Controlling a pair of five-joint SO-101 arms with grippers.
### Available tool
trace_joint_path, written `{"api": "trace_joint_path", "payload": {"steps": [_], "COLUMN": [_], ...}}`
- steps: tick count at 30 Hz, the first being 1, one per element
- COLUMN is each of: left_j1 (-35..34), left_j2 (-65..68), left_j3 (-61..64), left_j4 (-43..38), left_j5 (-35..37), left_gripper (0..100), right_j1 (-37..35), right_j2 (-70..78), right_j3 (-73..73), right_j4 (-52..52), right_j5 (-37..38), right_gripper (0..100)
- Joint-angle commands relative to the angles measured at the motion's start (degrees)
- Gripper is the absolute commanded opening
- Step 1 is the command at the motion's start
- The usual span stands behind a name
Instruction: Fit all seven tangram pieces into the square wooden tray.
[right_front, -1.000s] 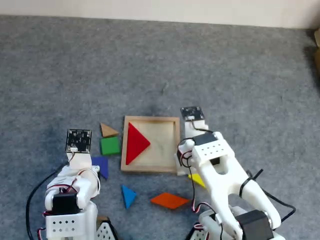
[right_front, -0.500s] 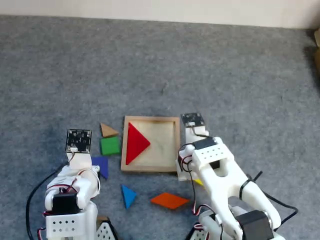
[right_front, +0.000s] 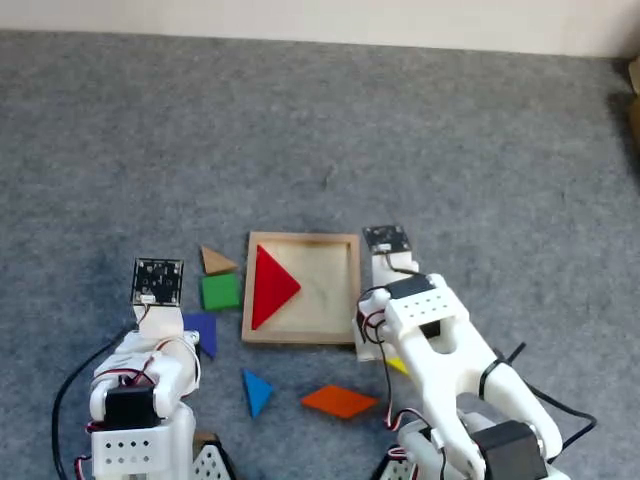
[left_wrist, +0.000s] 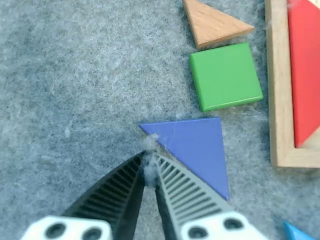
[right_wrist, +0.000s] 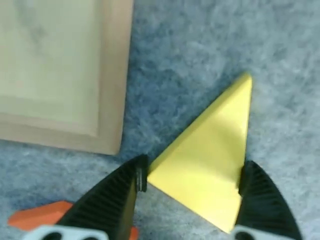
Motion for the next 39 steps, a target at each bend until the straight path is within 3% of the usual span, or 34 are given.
{"api": "trace_joint_path", "payload": {"steps": [1,18,32,39], "left_j1": [-0.6,-0.6,-0.6,-0.6], "left_j2": [-0.3,-0.3,-0.3,-0.3], "left_j3": [1.2,1.2,1.2,1.2], "left_j4": [0.3,0.3,0.3,0.3], "left_j5": [-0.1,-0.1,-0.1,-0.1], "left_gripper": [0,0,0,0], "right_j1": [0.7,0.7,3.6,3.1], "right_j2": [-0.7,-0.8,-0.6,-0.1], "right_j3": [-0.8,-1.3,-16.0,-23.0], "right_j4": [-0.2,-0.1,8.0,7.6], "right_j5": [3.6,11.6,15.5,27.2], "right_gripper": [19.2,17.7,17.7,17.7]}}
